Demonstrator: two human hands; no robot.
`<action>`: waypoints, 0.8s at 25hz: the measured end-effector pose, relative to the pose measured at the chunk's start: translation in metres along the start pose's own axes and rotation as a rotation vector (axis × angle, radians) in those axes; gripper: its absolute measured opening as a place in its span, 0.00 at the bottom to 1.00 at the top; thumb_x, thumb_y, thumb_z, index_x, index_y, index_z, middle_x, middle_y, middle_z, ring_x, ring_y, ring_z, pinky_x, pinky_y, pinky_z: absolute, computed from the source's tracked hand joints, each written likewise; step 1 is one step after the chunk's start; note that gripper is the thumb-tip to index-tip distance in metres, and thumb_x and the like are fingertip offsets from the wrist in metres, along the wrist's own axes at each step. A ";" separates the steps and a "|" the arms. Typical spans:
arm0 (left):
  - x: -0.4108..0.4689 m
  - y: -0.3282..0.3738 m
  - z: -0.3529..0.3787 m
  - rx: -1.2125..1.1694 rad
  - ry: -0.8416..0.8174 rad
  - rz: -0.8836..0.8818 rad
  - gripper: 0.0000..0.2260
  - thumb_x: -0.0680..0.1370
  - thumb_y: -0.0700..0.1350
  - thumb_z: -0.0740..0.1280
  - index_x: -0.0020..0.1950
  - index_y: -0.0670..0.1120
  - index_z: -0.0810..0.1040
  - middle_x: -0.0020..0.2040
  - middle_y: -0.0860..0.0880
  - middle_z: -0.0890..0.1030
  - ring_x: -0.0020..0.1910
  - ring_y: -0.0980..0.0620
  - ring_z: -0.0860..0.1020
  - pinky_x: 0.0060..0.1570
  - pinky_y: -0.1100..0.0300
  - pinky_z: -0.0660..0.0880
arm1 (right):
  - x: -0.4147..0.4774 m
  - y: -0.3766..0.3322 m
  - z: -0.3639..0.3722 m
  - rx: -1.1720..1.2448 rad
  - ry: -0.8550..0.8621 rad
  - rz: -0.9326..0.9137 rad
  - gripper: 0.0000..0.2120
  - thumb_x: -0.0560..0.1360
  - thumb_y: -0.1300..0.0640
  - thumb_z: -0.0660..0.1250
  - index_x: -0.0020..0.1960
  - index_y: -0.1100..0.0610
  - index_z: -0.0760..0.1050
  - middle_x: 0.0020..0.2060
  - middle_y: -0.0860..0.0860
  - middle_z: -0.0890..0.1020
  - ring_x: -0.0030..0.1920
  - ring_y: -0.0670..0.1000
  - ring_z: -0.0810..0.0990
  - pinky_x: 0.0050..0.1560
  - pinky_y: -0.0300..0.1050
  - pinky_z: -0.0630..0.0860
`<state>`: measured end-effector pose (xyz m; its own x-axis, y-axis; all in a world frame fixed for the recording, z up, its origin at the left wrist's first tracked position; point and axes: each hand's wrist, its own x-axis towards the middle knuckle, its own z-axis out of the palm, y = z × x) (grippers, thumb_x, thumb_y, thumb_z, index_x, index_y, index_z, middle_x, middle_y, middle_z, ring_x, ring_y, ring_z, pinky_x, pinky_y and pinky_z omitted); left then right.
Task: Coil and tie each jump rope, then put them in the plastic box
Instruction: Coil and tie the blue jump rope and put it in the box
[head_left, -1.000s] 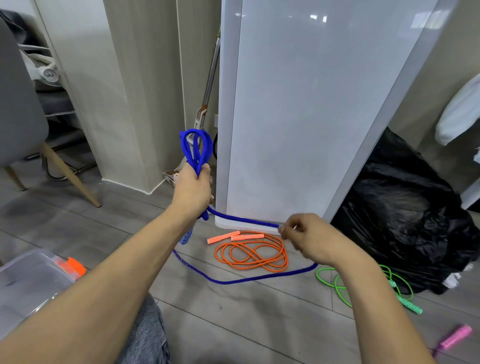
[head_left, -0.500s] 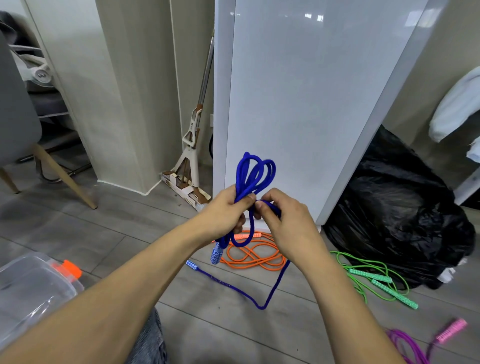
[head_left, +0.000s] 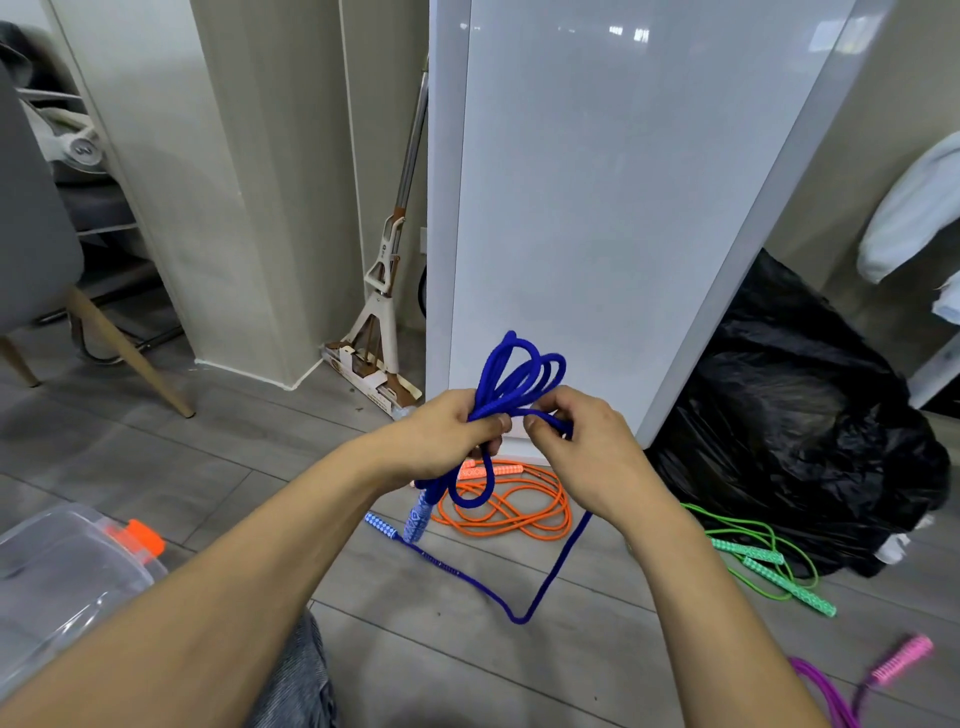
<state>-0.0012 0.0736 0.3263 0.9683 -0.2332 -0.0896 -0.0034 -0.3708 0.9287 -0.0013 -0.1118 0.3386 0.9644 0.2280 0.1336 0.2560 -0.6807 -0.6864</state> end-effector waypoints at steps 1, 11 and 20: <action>0.000 0.001 0.000 -0.079 0.060 0.010 0.05 0.83 0.44 0.62 0.52 0.43 0.75 0.37 0.48 0.78 0.41 0.46 0.81 0.48 0.53 0.80 | 0.000 0.002 0.000 -0.008 -0.019 0.012 0.05 0.81 0.51 0.63 0.52 0.51 0.76 0.38 0.45 0.79 0.38 0.46 0.76 0.34 0.37 0.68; 0.019 -0.017 -0.032 -0.394 0.923 -0.164 0.04 0.82 0.42 0.59 0.52 0.42 0.71 0.36 0.45 0.73 0.28 0.50 0.74 0.28 0.59 0.75 | 0.010 0.040 -0.031 0.081 -0.167 0.206 0.09 0.80 0.53 0.65 0.45 0.56 0.79 0.30 0.52 0.80 0.26 0.49 0.77 0.31 0.44 0.74; 0.013 0.000 -0.001 -0.593 0.483 -0.074 0.02 0.83 0.38 0.60 0.53 0.40 0.71 0.35 0.46 0.73 0.31 0.47 0.80 0.34 0.53 0.80 | 0.009 0.020 -0.024 0.087 0.149 0.068 0.16 0.82 0.51 0.59 0.39 0.53 0.77 0.27 0.48 0.74 0.30 0.51 0.71 0.34 0.44 0.65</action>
<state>0.0115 0.0718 0.3259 0.9629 0.2426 -0.1183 0.0681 0.2057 0.9762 0.0139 -0.1402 0.3432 0.9800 0.0734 0.1852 0.1897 -0.6269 -0.7556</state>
